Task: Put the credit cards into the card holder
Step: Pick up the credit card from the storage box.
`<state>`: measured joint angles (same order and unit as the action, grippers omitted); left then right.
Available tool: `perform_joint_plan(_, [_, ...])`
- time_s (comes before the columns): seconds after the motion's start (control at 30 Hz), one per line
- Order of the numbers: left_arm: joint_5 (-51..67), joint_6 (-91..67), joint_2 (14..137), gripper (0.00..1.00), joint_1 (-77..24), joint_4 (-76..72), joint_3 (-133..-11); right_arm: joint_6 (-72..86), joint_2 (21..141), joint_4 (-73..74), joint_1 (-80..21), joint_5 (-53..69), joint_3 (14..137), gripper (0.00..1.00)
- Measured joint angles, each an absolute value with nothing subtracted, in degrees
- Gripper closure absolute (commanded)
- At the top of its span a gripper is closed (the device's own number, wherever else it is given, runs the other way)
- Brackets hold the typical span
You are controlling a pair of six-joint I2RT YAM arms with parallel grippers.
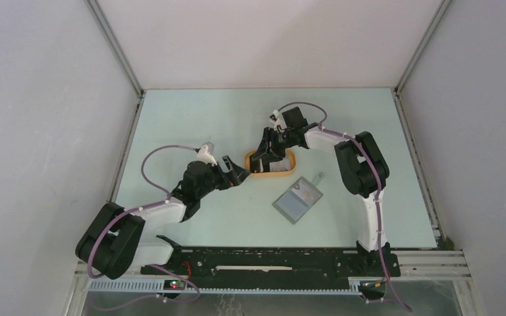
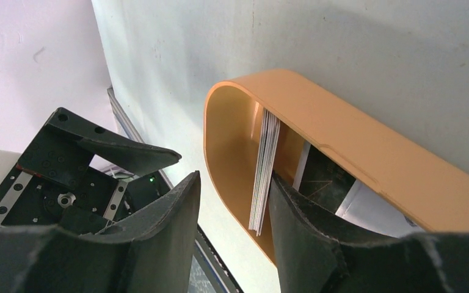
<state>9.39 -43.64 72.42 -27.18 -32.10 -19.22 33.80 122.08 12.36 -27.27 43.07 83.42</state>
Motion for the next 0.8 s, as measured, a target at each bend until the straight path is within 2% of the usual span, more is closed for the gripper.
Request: perform_joint_plan(0.8, [9.7,-43.6,72.4,0.05,-27.2,-32.1,-19.2,33.4,124.5,13.7,-26.2,45.3,84.7,0.50])
